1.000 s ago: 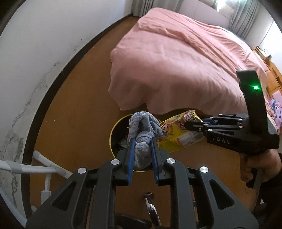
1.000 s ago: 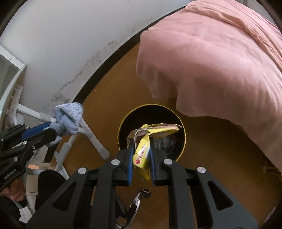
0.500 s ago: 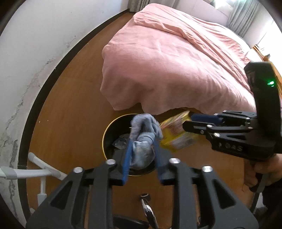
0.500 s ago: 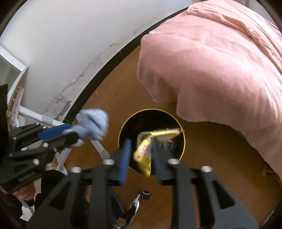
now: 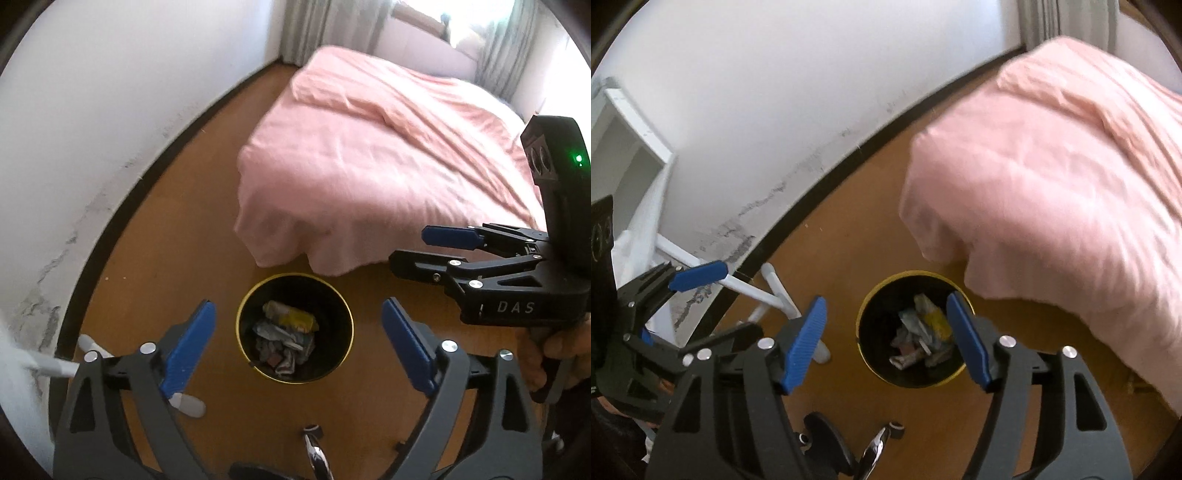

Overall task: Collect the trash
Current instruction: 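Swing both open tools back toward the desk, then grasp the clear plastic bag with the right tool while the left tool grasps the cream rope ball, then carry the plastic bag and rope ball over the bin and open both tools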

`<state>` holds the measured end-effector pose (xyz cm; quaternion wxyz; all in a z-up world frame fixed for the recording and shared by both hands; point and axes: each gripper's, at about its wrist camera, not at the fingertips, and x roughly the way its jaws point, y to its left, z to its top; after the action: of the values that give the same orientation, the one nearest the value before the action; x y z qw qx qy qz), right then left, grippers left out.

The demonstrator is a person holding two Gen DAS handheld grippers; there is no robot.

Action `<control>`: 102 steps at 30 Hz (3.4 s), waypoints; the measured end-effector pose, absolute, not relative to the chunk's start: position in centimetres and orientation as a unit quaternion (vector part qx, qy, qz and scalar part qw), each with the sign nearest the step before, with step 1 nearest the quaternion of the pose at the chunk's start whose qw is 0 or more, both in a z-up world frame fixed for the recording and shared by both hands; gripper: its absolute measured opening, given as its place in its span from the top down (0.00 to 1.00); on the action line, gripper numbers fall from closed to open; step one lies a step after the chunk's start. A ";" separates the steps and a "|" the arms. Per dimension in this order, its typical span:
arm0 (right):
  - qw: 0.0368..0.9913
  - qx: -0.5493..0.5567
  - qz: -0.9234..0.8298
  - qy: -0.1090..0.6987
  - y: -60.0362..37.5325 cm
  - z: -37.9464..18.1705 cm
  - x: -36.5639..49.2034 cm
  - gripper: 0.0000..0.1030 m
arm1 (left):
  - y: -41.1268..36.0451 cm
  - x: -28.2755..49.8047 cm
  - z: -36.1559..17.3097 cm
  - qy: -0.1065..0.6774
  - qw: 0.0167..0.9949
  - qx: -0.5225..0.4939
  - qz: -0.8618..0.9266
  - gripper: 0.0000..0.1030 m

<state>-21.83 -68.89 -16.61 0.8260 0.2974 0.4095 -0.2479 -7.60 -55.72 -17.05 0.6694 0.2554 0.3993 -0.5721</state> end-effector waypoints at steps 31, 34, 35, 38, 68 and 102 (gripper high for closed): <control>0.912 0.059 0.011 0.406 -36.0 -4.8 9.1 0.17 | -2.5 12.8 -4.4 0.382 0.914 0.021 -0.136 0.08; 0.904 0.057 -0.001 0.425 -35.7 -6.5 10.1 0.35 | -1.4 13.7 -4.7 0.385 0.913 0.026 -0.132 0.08; 0.902 0.054 -0.005 0.429 -35.8 -6.9 10.2 0.42 | -1.4 13.8 -4.8 0.384 0.913 0.028 -0.133 0.08; 0.902 0.053 -0.012 0.429 -36.0 -7.5 10.3 0.68 | -2.1 15.9 -4.9 0.384 0.912 0.038 -0.137 0.08; 0.917 0.078 0.018 0.390 -39.7 -5.0 6.5 0.71 | -10.7 28.6 -7.5 0.424 0.891 0.059 -0.154 0.65; 0.785 0.341 -0.243 0.456 -69.5 -24.2 -21.5 0.71 | -53.6 -7.0 -17.6 0.415 0.684 0.252 -0.545 0.65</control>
<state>-21.51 -69.52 -24.16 0.7854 0.3409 0.4561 -0.2427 -6.96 -53.61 -17.58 0.6837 0.2516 0.4147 -0.5453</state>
